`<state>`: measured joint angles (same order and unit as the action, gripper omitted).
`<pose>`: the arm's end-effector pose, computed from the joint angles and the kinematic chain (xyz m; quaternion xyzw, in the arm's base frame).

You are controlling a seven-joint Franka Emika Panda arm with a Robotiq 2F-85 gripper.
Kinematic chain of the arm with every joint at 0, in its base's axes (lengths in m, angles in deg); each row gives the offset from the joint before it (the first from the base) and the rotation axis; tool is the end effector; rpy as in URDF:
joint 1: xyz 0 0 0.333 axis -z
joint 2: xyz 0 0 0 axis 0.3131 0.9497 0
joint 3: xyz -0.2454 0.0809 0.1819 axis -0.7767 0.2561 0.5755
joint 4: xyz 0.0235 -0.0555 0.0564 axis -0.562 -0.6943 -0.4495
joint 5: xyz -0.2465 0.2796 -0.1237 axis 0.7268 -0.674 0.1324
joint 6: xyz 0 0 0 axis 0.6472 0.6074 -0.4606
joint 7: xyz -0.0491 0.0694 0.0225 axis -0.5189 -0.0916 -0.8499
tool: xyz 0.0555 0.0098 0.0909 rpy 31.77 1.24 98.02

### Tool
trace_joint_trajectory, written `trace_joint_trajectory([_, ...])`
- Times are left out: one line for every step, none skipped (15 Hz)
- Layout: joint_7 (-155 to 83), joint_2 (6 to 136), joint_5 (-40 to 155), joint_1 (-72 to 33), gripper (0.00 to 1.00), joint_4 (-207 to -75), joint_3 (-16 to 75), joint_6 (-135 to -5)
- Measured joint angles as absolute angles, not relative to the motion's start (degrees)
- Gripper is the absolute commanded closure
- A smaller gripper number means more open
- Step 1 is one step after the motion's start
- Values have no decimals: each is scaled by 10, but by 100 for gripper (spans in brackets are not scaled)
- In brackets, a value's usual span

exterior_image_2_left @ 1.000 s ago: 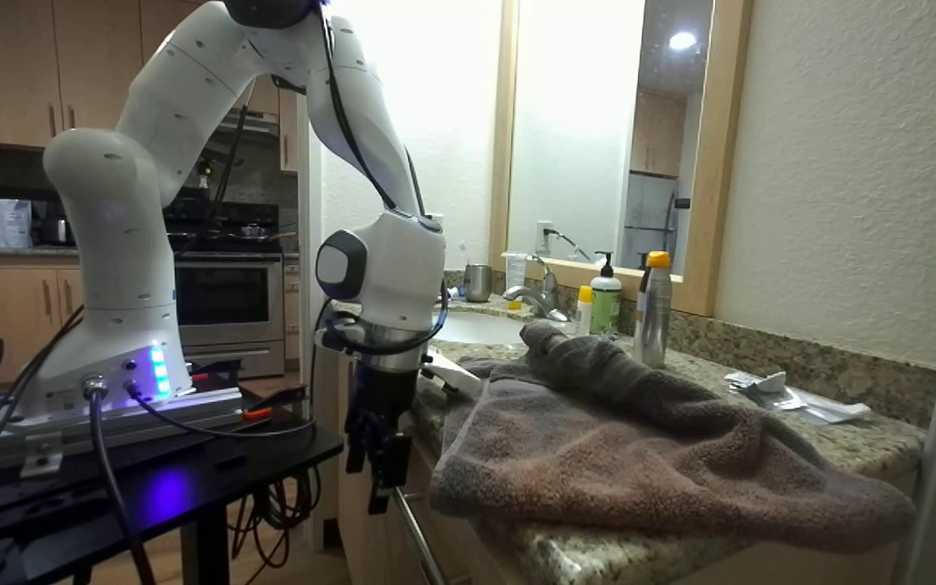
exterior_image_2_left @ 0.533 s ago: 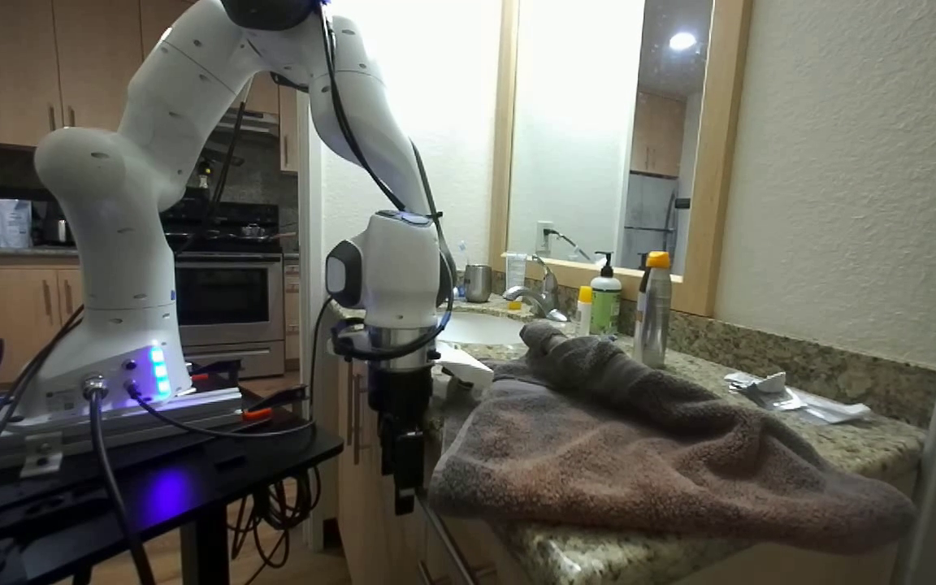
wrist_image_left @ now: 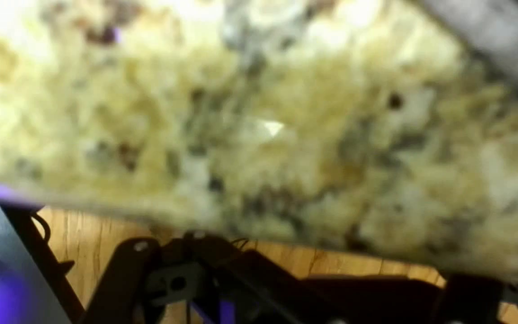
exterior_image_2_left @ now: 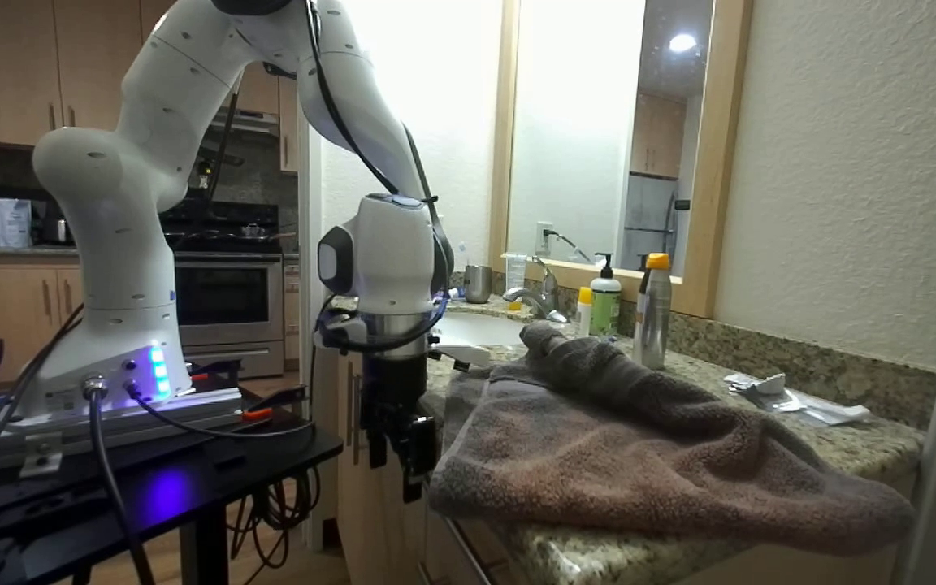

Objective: Close the top drawer under the towel

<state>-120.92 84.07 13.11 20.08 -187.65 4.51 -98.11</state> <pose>0.1267 -0.4526 0.1310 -0.1163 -0.9929 0.0239 0.0083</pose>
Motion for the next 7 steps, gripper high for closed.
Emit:
trace_joint_trajectory([-1190,828,157,200,0,-1881,31,-967])
trace_joint_trajectory([-1172,813,190,199,0,-1884,14,-951])
trace_joint_trajectory([-1153,797,223,199,0,-1887,-6,-933])
trace_joint_trajectory([-1134,779,258,199,0,-1888,-27,-914])
trace_joint_trajectory([-1112,759,295,199,0,-1888,-50,-895])
trace_joint_trajectory([-1089,737,327,199,0,-1888,-73,-879])
trace_joint_trajectory([-1063,713,355,199,0,-1888,-95,-866])
